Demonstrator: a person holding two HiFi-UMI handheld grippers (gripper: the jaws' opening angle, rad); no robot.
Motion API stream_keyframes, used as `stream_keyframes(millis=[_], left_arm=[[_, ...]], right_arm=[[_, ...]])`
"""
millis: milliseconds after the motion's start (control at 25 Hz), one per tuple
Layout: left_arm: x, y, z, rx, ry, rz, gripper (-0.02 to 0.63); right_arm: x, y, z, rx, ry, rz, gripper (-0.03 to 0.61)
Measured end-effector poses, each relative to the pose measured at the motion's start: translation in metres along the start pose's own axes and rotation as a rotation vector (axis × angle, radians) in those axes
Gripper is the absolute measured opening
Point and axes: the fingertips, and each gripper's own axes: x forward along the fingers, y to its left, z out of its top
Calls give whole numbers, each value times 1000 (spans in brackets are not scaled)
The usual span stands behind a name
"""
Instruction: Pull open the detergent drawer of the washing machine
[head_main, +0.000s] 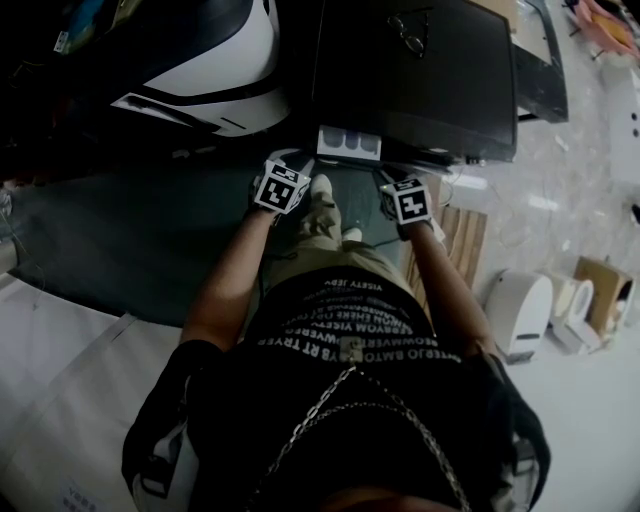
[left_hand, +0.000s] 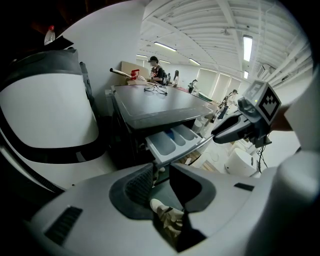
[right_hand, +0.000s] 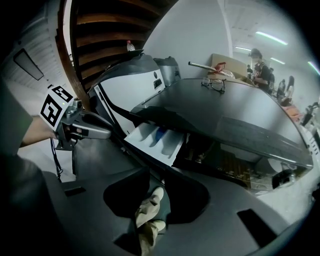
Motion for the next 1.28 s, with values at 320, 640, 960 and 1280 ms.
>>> stream_keyframes(millis=[320, 640, 960, 1280], left_arm=[[-8, -14, -16, -5, 4, 10, 101], [-15, -24, -32, -9, 13, 16, 101], [-21, -34, -44, -11, 20, 15, 102], [-35, -33, -33, -37, -94, 59, 103]], right_arm=[[-6, 20, -16, 3, -1, 58, 87], [-12, 33, -33, -11, 18, 69, 83], [-18, 40, -46, -25, 34, 88, 81], [-32, 30, -46, -24, -50, 43, 83]])
